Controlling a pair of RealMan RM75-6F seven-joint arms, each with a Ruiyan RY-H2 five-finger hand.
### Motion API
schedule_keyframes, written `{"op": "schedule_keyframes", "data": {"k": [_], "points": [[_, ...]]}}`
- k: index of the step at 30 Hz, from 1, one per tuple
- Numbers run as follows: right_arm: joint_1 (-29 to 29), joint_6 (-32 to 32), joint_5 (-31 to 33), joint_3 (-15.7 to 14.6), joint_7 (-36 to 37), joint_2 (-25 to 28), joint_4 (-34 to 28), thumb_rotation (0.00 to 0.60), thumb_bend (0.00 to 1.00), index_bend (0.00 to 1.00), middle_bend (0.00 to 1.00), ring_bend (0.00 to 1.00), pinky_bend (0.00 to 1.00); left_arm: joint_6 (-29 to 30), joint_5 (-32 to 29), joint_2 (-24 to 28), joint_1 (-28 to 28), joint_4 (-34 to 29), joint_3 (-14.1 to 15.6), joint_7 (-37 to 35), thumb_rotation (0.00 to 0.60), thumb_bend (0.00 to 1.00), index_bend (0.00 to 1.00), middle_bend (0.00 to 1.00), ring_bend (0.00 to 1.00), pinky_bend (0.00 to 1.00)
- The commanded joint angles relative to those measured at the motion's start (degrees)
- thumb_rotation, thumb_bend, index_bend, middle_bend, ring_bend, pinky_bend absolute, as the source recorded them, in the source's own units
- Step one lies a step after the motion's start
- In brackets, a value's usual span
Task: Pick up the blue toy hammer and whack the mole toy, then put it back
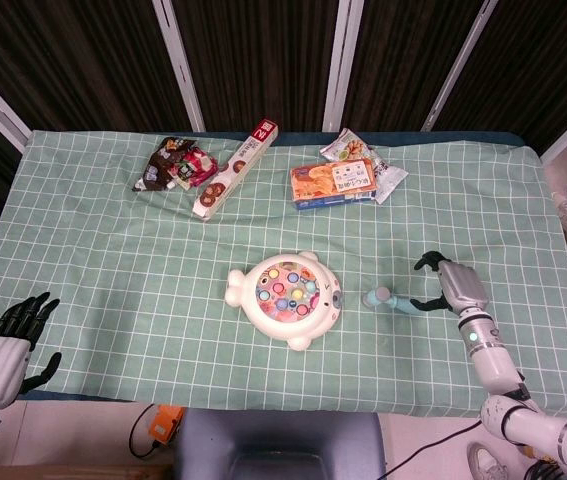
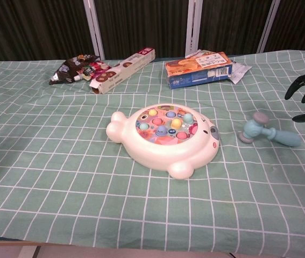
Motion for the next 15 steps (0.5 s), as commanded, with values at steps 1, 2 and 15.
{"op": "schedule_keyframes", "data": {"k": [1,2,15], "points": [[1.6,-1.0,2.3,-0.6,-2.1,0.3,-0.2,0.6,0.36,0.51,0.35,0.41,0.6,-0.1,0.0,-0.1,-0.1,0.0,0.0,0.2,0.6,0.38,0.0,0.0,0.0,0.11],[2.0,-1.4,3.0,-0.8,-2.7,0.4,-0.3,0.6,0.36,0.52,0.37,0.42,0.6,-0.2,0.0,-0.1,-0.1,0.0,0.0,0.2,0.6,0.38,0.0,0.0,0.0,0.11],[5.8,-4.7,6.4,-2.7,-4.3,0.5,1.2,0.6,0.38,0.56,0.46,0.43,0.56,-0.1,0.1,-0.2,-0.2,0.0,0.1,0.1,0.6,0.37,0.0,0.0,0.0,0.11]]}}
